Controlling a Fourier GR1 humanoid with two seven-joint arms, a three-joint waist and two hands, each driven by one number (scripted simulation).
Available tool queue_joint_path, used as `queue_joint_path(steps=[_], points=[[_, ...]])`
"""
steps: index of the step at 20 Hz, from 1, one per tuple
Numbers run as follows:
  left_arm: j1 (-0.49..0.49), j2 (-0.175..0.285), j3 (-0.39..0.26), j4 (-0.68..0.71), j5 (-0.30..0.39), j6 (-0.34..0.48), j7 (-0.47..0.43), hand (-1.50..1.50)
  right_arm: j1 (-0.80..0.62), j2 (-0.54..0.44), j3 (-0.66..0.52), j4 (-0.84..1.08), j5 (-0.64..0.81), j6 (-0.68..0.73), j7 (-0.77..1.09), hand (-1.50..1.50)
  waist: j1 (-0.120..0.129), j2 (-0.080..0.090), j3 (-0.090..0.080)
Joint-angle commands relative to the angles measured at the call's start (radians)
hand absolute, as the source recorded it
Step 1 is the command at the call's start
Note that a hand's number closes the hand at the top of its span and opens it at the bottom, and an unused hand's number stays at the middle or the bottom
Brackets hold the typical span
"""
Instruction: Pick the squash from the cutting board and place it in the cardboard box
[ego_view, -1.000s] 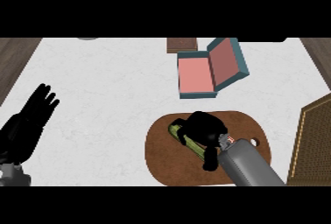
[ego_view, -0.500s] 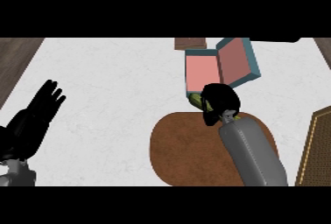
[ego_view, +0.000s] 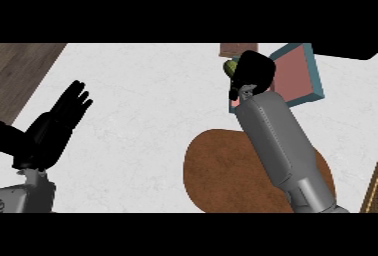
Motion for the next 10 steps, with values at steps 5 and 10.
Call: queue_joint_path(steps=[5,10], points=[[-0.051,-0.023,-0.038,0.031,-0.019,0.009,0.018,0.0,-0.358,0.001,0.072,0.157,0.075,-0.14,0.297,1.5,0.025,-0.003,-0.004],[-0.016,-0.023,-0.029,0.035,-0.024,0.01,0.0,0.0,-0.503,0.001,0.063,0.253,0.158,-0.177,0.415,1.5,0.013,-0.008,-0.006]])
